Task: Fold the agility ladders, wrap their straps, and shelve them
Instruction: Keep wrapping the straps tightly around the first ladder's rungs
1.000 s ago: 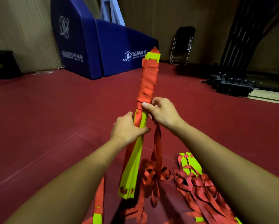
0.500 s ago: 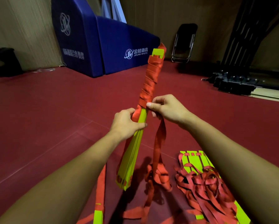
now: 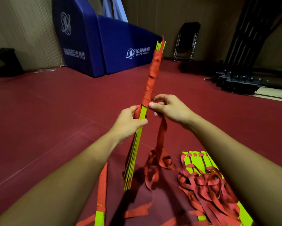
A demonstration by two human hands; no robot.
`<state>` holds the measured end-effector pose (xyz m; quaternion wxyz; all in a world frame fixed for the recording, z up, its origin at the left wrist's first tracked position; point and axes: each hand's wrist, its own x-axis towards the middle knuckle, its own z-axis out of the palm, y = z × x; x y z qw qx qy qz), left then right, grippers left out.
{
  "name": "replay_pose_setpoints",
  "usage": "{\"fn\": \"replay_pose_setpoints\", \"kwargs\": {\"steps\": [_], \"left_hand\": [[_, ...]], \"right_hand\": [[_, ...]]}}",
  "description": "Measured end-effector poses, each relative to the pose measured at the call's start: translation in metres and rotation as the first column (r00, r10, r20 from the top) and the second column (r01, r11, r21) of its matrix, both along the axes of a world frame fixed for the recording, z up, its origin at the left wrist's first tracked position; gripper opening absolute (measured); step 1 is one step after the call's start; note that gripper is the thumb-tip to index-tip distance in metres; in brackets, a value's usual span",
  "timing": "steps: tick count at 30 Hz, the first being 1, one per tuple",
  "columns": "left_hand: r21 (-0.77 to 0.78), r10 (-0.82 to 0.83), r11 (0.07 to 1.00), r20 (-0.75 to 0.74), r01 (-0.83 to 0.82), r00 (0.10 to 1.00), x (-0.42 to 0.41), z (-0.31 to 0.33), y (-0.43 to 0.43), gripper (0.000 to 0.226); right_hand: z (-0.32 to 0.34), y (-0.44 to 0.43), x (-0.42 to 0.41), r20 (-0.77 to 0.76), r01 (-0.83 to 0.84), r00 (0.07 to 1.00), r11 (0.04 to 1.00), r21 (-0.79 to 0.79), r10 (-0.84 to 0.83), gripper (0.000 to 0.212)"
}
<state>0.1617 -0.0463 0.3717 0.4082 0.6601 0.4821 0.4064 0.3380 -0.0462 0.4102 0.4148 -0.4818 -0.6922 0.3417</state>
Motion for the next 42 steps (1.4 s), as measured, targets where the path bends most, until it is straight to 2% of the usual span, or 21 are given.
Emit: {"fn": "replay_pose_setpoints", "kwargs": {"steps": [2, 6, 11, 14, 18, 21, 23, 25, 27, 30, 33, 37, 40, 42], "left_hand": [[-0.052, 0.007, 0.999, 0.075, -0.003, 0.997, -0.001, 0.001, 0.000, 0.040], [-0.055, -0.032, 0.998, 0.104, 0.038, 0.994, -0.007, 0.001, 0.001, 0.031], [-0.060, -0.091, 0.993, 0.163, 0.101, 0.983, -0.009, 0.005, -0.003, 0.033], [-0.039, -0.130, 0.990, 0.149, 0.137, 0.980, -0.007, 0.003, -0.002, 0.037], [-0.035, -0.188, 0.980, 0.141, 0.195, 0.972, -0.007, 0.000, 0.002, 0.030], [0.001, -0.173, 0.985, 0.027, 0.173, 0.985, -0.006, -0.008, 0.007, 0.030], [0.038, -0.155, 0.986, -0.130, 0.161, 0.979, -0.004, -0.016, 0.007, 0.054], [0.110, -0.065, 0.988, -0.361, 0.112, 0.930, 0.000, -0.021, 0.006, 0.071], [0.180, 0.069, 0.984, -0.447, 0.014, 0.892, 0.002, -0.021, 0.004, 0.073], [0.198, 0.157, 0.977, -0.408, -0.081, 0.899, 0.007, -0.017, 0.007, 0.061], [0.144, 0.069, 0.989, -0.349, -0.019, 0.935, 0.002, -0.014, 0.008, 0.057], [-0.042, -0.092, 0.995, -0.035, 0.091, 0.995, -0.006, -0.016, 0.009, 0.050], [-0.091, -0.159, 0.982, 0.065, 0.165, 0.985, -0.007, -0.012, 0.005, 0.058], [-0.097, -0.149, 0.982, 0.133, 0.163, 0.980, -0.008, -0.009, 0.005, 0.066]], "right_hand": [[-0.001, 0.001, 0.002, -0.037, -0.007, 0.999, 1.000, 0.000, 0.007, 0.022], [-0.006, 0.003, 0.003, -0.117, -0.053, 0.992, 0.998, -0.024, 0.049, 0.013], [-0.012, 0.006, -0.003, -0.212, -0.036, 0.977, 0.997, -0.071, 0.020, 0.017], [-0.016, 0.007, -0.008, -0.275, -0.064, 0.960, 0.996, -0.058, 0.046, 0.018], [-0.018, 0.005, -0.012, -0.262, -0.020, 0.965, 1.000, -0.017, 0.015, 0.020], [-0.016, 0.006, -0.016, -0.236, 0.068, 0.970, 0.997, 0.019, -0.062, 0.035], [-0.013, 0.008, -0.020, -0.207, 0.120, 0.972, 0.991, 0.054, -0.107, 0.034], [-0.010, 0.008, -0.022, -0.183, 0.141, 0.975, 0.987, 0.073, -0.126, 0.030], [-0.009, 0.009, -0.022, -0.149, 0.166, 0.977, 0.982, 0.090, -0.151, 0.031], [-0.008, 0.008, -0.019, -0.081, 0.219, 0.974, 0.967, 0.127, -0.210, 0.034], [-0.005, 0.006, -0.015, -0.120, 0.125, 0.986, 0.991, 0.041, -0.120, 0.026], [-0.001, 0.003, -0.006, -0.118, -0.065, 0.991, 0.995, -0.069, 0.057, 0.011], [-0.003, 0.003, -0.005, -0.099, -0.060, 0.993, 0.998, -0.031, 0.057, 0.010], [-0.006, 0.003, -0.009, -0.109, -0.017, 0.994, 1.000, -0.004, 0.016, 0.018]]}}
